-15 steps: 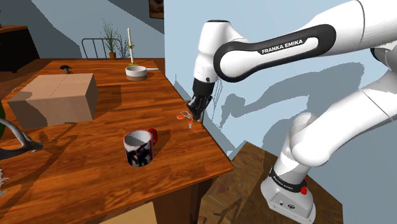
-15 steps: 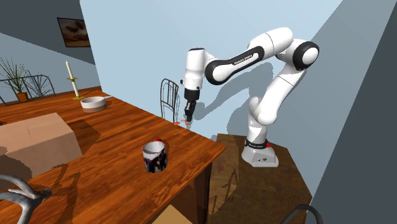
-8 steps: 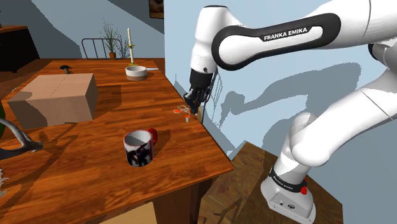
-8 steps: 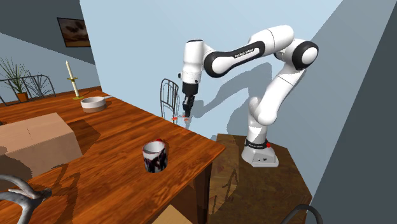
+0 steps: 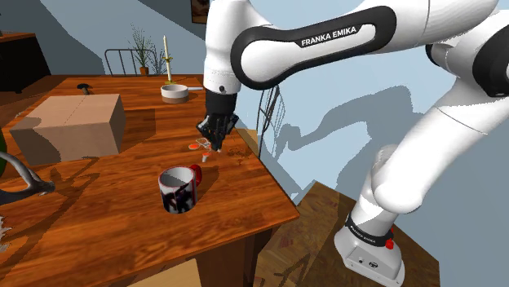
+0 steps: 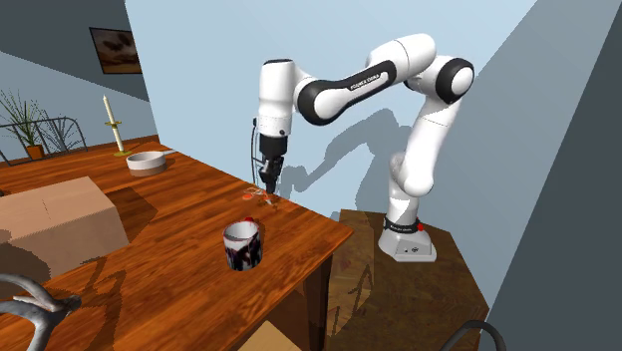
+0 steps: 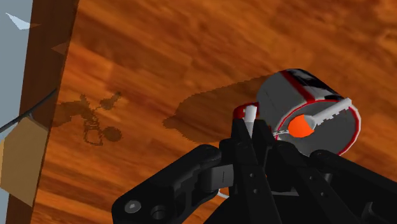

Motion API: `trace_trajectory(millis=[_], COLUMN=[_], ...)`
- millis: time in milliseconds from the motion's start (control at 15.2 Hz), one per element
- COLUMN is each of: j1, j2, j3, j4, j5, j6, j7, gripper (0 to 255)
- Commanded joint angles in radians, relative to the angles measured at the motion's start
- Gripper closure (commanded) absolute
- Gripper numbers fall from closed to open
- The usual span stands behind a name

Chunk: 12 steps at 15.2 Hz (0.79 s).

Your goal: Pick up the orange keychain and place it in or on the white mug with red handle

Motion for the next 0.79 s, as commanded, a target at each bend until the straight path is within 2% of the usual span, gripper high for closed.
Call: trace_trajectory(millis=[0, 198, 726], j1=[0.002, 0.011, 0.013], j2=[0.073, 0.191, 0.213], j3=[0.035, 0.080, 0.083], j4=[0.074, 0.199, 0.113], j5=[-0.026, -0.083, -0.096], j6=[-0.004, -0.023, 0.082], j7=[0.052, 0.131, 0.145], gripper=[255, 255, 255])
